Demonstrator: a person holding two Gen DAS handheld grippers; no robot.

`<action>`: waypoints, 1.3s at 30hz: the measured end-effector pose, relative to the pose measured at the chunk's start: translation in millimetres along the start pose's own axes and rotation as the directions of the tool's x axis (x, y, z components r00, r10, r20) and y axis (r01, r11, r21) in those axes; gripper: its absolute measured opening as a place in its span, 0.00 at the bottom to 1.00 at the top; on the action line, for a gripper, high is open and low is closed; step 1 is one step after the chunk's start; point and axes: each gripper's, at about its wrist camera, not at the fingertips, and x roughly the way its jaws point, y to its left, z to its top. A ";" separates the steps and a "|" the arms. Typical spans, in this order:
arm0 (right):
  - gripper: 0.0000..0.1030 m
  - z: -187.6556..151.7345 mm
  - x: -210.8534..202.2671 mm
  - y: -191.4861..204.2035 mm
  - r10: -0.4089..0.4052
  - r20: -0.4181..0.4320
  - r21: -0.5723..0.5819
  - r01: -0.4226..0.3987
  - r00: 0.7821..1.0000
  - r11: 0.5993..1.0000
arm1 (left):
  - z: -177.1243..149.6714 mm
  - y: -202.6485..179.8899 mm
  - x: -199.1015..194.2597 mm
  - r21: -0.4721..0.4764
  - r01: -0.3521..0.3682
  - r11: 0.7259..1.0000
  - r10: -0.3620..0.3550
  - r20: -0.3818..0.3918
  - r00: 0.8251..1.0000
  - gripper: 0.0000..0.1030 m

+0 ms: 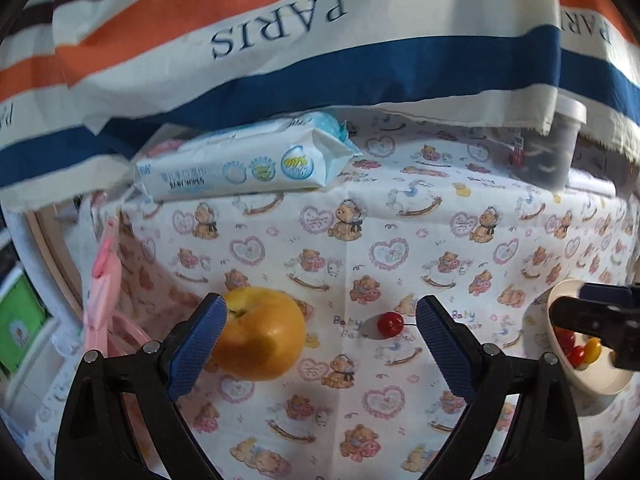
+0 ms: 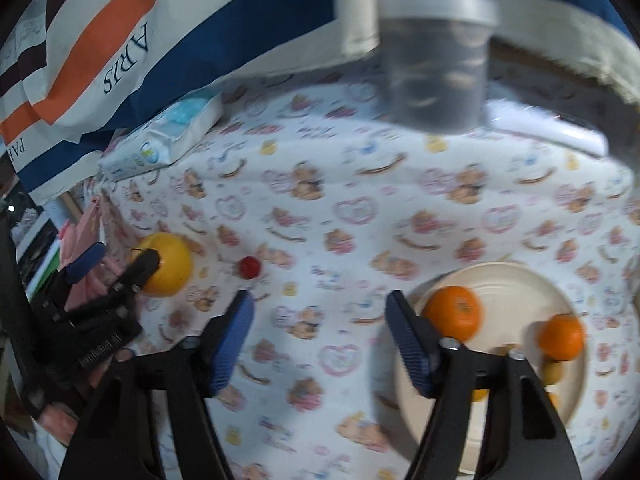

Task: Organize fruits
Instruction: 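Move the right tool to the red cherry while the left reaches the large pear, then close the right tool on the cherry stem while the left grips the large pear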

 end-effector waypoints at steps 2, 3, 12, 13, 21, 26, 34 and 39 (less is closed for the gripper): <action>0.56 2.3 8.3 6.0 0.005 -0.012 -0.003 -0.005 1.000 1.000 | 0.3 -3.1 -4.9 0.015 0.004 1.000 -0.004 0.023 1.000 0.93; 0.56 3.3 12.0 9.2 0.000 -0.012 -0.012 -0.001 1.000 1.000 | 1.5 -3.0 -9.3 0.011 0.009 1.000 -0.010 0.039 0.999 0.93; 0.49 -1.0 46.3 37.8 0.033 -0.034 -0.099 -0.036 0.999 0.994 | 19.4 32.8 -40.6 -0.116 0.097 0.989 -0.084 0.108 0.991 0.93; 0.49 -1.0 51.5 41.5 0.025 -0.040 -0.105 -0.029 0.999 0.994 | 21.1 37.5 -42.7 -0.125 0.101 0.987 -0.087 0.115 0.990 0.93; 0.42 6.6 103.7 74.4 -0.049 -0.084 -0.158 0.035 0.995 0.987 | 28.1 75.2 -39.9 -0.211 0.182 0.961 -0.165 0.093 0.982 0.93; 0.40 9.4 134.4 87.3 -0.077 -0.085 -0.170 0.062 0.993 0.984 | 28.3 79.6 -40.7 -0.206 0.208 0.956 -0.189 0.108 0.976 0.93; 0.29 8.9 160.4 88.8 -0.086 -0.114 -0.155 0.068 0.990 0.986 | 27.6 77.3 -38.5 -0.209 0.207 0.956 -0.190 0.100 0.977 0.93; 0.24 5.6 147.3 83.6 -0.072 -0.104 -0.156 0.055 0.992 0.986 | 26.3 73.8 -37.0 -0.207 0.209 0.956 -0.193 0.097 0.977 0.93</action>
